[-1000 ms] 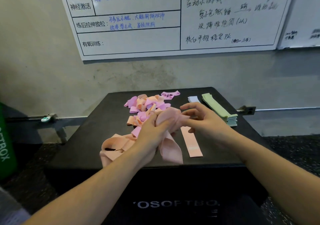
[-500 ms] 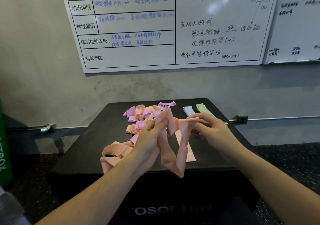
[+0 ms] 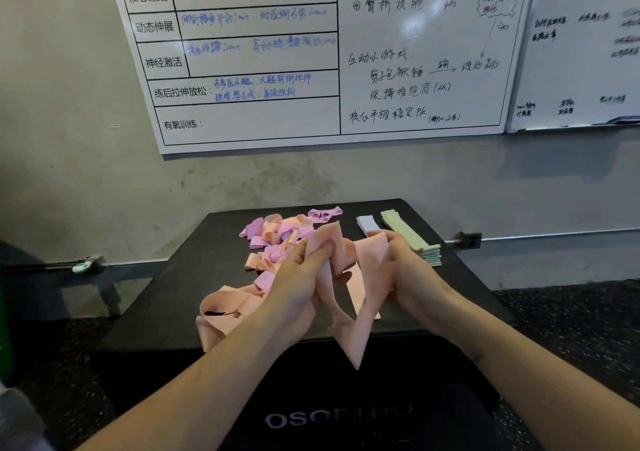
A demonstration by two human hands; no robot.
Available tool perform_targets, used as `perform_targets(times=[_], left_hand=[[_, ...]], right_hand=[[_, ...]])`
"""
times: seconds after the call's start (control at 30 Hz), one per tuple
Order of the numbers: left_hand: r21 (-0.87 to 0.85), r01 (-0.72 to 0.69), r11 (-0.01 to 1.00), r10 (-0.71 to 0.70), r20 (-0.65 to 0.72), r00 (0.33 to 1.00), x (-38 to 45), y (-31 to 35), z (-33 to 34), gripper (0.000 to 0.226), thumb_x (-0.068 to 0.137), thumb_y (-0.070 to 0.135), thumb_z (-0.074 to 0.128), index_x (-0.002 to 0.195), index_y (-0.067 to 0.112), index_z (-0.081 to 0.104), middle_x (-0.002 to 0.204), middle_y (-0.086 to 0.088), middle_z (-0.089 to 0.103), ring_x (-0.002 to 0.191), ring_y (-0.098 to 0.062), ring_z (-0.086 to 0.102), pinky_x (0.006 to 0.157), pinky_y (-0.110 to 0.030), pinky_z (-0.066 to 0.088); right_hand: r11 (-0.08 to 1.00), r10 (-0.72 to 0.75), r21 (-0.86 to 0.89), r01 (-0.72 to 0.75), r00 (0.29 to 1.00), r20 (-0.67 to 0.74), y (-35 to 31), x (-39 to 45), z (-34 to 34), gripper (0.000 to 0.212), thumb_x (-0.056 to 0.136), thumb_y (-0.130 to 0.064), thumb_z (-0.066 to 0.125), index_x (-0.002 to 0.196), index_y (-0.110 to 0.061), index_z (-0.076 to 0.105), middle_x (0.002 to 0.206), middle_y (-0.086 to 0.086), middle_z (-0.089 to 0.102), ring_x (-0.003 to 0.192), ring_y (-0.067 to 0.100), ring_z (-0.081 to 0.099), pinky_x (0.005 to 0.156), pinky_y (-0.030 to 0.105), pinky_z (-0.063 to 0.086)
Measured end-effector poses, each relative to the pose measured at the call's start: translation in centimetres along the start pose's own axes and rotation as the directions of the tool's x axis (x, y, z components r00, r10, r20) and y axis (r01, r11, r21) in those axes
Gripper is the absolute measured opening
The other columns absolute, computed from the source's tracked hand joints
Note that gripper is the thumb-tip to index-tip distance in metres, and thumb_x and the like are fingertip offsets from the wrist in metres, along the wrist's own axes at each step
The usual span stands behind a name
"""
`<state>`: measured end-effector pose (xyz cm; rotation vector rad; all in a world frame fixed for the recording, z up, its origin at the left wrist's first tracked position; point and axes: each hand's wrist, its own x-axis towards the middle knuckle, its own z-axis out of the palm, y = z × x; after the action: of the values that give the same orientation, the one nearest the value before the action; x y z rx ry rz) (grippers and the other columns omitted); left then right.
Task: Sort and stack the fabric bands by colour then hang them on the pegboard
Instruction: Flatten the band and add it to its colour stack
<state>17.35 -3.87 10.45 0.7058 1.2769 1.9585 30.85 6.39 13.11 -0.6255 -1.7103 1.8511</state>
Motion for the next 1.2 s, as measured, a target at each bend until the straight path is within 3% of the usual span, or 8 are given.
perform_targets(times=[0.1,0.2,0.3,0.57,0.8,0.93,1.07,1.2], left_hand=[[0.014,0.002,1.000,-0.003,0.014,1.000,-0.4,0.1,0.5,0.031,0.100,0.025,0.062,0.128,0.010,0.063,0.124,-0.021,0.067,0.119,-0.038,0.064,0.093,-0.045,0.056],[-0.004,-0.002,1.000,0.002,0.004,1.000,-0.6,0.3,0.7,0.041,0.096,0.029,0.068,0.131,0.007,0.060,0.126,-0.025,0.066,0.112,-0.036,0.067,0.084,-0.041,0.056],[-0.004,0.013,1.000,-0.013,0.017,1.000,-0.9,0.5,0.8,0.051,0.090,0.035,0.073,0.132,0.009,0.060,0.127,-0.020,0.067,0.119,-0.035,0.065,0.090,-0.044,0.058],[0.047,0.066,0.997,-0.067,0.016,0.998,-1.6,1.3,0.3,0.029,0.096,0.040,0.063,0.119,0.023,0.070,0.104,-0.001,0.072,0.098,-0.017,0.068,0.074,-0.035,0.057],[0.431,0.074,0.899,-0.142,0.127,0.982,-1.6,0.9,-0.3,0.049,0.092,0.030,0.071,0.134,0.044,0.049,0.133,-0.003,0.060,0.124,-0.024,0.055,0.106,-0.044,0.045],[0.439,-0.039,0.898,-0.074,0.237,0.969,-1.9,0.9,0.5,0.065,0.077,0.042,0.074,0.133,0.055,0.044,0.126,0.002,0.067,0.122,-0.017,0.060,0.109,-0.045,0.044],[0.394,-0.104,0.913,-0.018,0.294,0.956,-1.5,0.8,1.1,0.057,0.086,0.035,0.076,0.136,0.048,0.051,0.127,-0.004,0.066,0.118,-0.019,0.065,0.099,-0.042,0.055],[0.404,-0.094,0.910,-0.020,0.270,0.963,-1.4,0.3,1.0,0.041,0.092,0.040,0.072,0.128,0.021,0.065,0.119,-0.008,0.073,0.116,-0.025,0.067,0.102,-0.042,0.052]], right_hand=[[0.995,-0.036,-0.094,0.042,0.997,0.062,0.4,-0.6,-0.5,0.050,0.084,-0.056,0.065,0.127,-0.039,0.047,0.120,0.009,0.061,0.091,0.017,0.069,0.071,0.029,0.055],[0.945,-0.159,-0.281,0.167,0.986,0.052,0.6,-0.8,-1.1,0.042,0.087,-0.031,0.077,0.122,-0.033,0.055,0.109,0.007,0.065,0.086,0.013,0.066,0.067,0.020,0.054],[0.910,-0.199,-0.369,0.188,0.980,0.006,0.7,-0.5,-1.6,0.008,0.091,-0.026,0.072,0.098,-0.027,0.070,0.091,-0.001,0.070,0.079,0.010,0.064,0.074,0.025,0.053],[0.989,-0.099,-0.115,0.094,0.994,-0.036,0.8,-0.8,-2.8,0.021,0.093,-0.025,0.069,0.102,-0.007,0.075,0.090,0.007,0.067,0.076,0.018,0.068,0.072,0.028,0.053],[0.997,-0.030,-0.071,0.030,1.000,0.001,0.5,-0.8,-2.5,0.026,0.104,-0.019,0.048,0.103,-0.005,0.070,0.090,0.017,0.067,0.080,0.022,0.066,0.062,0.034,0.059],[0.996,-0.035,-0.074,0.043,0.994,0.101,0.8,-0.5,-2.5,0.028,0.100,-0.020,0.051,0.107,-0.006,0.074,0.107,0.022,0.071,0.101,0.032,0.069,0.084,0.047,0.053],[0.998,0.028,-0.058,-0.014,0.966,0.258,1.0,-0.5,-1.9,0.037,0.098,-0.023,0.047,0.124,-0.006,0.069,0.127,0.024,0.065,0.123,0.038,0.061,0.103,0.053,0.047],[0.998,0.041,-0.055,-0.029,0.972,0.230,1.0,-1.1,-1.8,0.031,0.100,-0.023,0.045,0.094,0.001,0.064,0.080,0.012,0.062,0.078,0.026,0.059,0.073,0.036,0.049]])
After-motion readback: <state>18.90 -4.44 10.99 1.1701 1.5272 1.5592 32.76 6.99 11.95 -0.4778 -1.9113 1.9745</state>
